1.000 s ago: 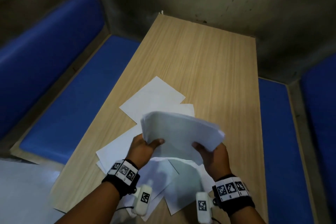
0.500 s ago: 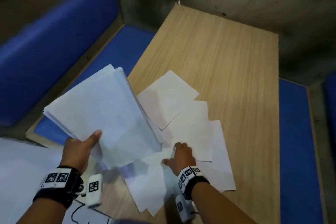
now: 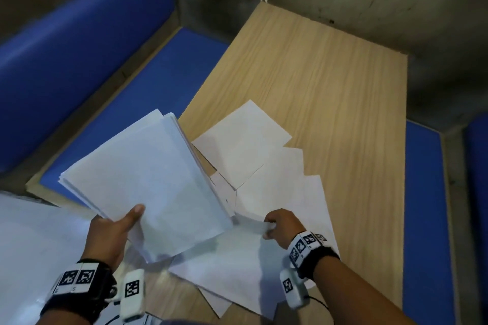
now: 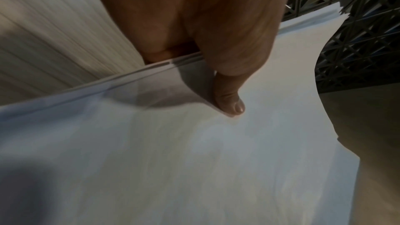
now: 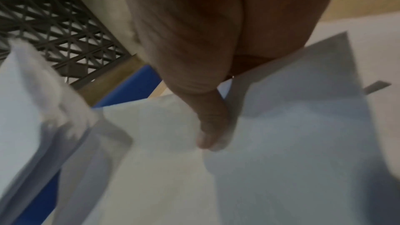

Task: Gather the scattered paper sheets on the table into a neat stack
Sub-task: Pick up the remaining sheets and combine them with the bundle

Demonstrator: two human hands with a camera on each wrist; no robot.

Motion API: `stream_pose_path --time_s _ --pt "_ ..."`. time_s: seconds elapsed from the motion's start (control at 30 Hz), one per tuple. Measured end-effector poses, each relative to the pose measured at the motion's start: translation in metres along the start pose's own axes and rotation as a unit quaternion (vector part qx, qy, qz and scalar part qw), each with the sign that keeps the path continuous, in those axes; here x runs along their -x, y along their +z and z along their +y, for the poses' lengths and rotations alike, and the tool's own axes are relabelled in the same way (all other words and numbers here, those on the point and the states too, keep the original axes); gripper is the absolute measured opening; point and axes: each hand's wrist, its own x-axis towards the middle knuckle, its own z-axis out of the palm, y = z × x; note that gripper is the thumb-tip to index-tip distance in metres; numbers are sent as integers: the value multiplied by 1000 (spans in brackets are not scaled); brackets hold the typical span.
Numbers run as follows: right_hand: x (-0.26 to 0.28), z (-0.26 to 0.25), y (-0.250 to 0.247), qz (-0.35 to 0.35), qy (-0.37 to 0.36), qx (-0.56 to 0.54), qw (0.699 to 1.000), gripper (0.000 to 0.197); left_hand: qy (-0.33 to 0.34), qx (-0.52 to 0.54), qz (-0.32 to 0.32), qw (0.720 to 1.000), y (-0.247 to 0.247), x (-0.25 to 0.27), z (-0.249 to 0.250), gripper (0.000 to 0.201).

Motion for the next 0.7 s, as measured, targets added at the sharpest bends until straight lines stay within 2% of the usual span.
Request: stream_pose_path --time_s 0.07,0.13,0.2,0.23,0.33,0.4,0.47,0.53,0.63,0.67,0.7 --pt "-6 7 -10 62 23 -67 996 27 0 1 4 1000 0 -1 4 40" --pt "-15 12 -18 148 71 -100 981 31 2 -2 4 1000 1 1 9 34" --pt "-23 19 -23 227 139 -76 961 29 2 -3 5 1000 2 2 13 32" --pt "-25 22 -25 245 170 -54 953 25 2 -4 5 1000 2 2 13 33" --pt "-26 27 -25 220 226 -30 949 43 2 -11 2 1000 3 1 12 36" --pt "-28 29 -25 223 228 -58 946 47 -2 -4 1 1000 4 1 11 35" --pt "-29 32 -24 234 216 -132 939 43 -4 -2 -2 1000 7 2 12 33" --pt "-29 32 -25 247 198 -236 919 38 -4 -5 -6 1000 9 3 13 29" --pt "-29 33 -29 262 157 -302 903 58 -6 -8 -8 1000 12 1 13 34" --pt "-28 33 -31 255 151 -320 900 55 -8 -7 -8 1000 12 1 12 36" --pt "-28 33 -32 244 149 -322 902 41 -9 -5 -8 1000 13 0 12 36"
